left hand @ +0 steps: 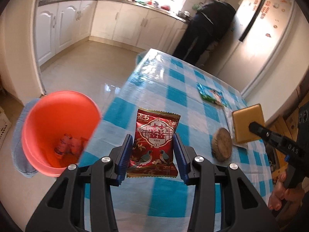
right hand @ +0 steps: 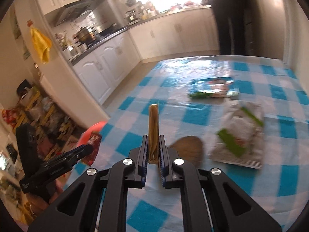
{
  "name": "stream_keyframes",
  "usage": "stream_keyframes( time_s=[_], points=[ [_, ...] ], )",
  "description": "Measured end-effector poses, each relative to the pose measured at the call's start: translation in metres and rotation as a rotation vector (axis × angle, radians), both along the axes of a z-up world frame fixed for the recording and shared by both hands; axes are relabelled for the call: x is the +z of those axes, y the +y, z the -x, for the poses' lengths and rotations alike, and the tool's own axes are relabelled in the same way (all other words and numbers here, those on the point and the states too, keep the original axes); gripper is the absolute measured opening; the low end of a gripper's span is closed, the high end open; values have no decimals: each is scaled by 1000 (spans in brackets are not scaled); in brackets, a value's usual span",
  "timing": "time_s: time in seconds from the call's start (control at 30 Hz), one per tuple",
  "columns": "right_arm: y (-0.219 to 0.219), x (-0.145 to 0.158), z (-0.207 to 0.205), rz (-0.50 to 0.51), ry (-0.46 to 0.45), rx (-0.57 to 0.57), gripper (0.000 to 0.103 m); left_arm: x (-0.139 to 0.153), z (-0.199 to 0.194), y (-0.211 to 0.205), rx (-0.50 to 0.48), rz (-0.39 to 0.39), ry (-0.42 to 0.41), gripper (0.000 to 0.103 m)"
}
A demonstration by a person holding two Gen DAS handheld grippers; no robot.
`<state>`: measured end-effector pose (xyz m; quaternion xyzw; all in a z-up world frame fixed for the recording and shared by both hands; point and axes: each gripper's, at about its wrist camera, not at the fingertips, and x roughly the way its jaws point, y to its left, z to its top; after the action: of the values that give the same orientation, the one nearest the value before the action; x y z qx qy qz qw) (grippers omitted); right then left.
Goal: Collect trash
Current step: 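Carry the red packet and yellow sponge over the orange bucket, then open both tools over the orange bucket to drop the items, then return both tools to the table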
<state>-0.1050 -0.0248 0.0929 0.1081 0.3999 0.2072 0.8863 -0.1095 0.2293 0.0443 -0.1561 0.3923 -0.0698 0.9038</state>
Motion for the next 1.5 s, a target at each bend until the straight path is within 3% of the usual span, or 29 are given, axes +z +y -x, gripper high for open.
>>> stream_keyframes(
  time_s=[0.53,0.73,1.0,1.07,1.1,1.13,1.3,1.5],
  points=[
    [157,-6,-35,-32,69,378,12,-9,-2,111,288,-17,43,44],
    [209,-17,-51,-21,104,471,12,-19,-11,137,342,-10,73,44],
    [253,-45,-64,38,151,515,15,-44,-26,155,381,23,136,45],
    [255,-49,-67,45,150,499,32,-51,-29,156,394,21,145,46],
    [255,-51,-69,37,155,488,55,-54,-29,156,400,14,150,49],
    [252,-52,-69,19,160,483,63,-56,-29,157,412,8,158,57],
    [234,-41,-67,-12,126,443,64,-61,-24,161,443,-3,176,67],
    [196,-24,-56,-35,75,366,80,-47,-14,157,452,-44,139,79]
  ],
)
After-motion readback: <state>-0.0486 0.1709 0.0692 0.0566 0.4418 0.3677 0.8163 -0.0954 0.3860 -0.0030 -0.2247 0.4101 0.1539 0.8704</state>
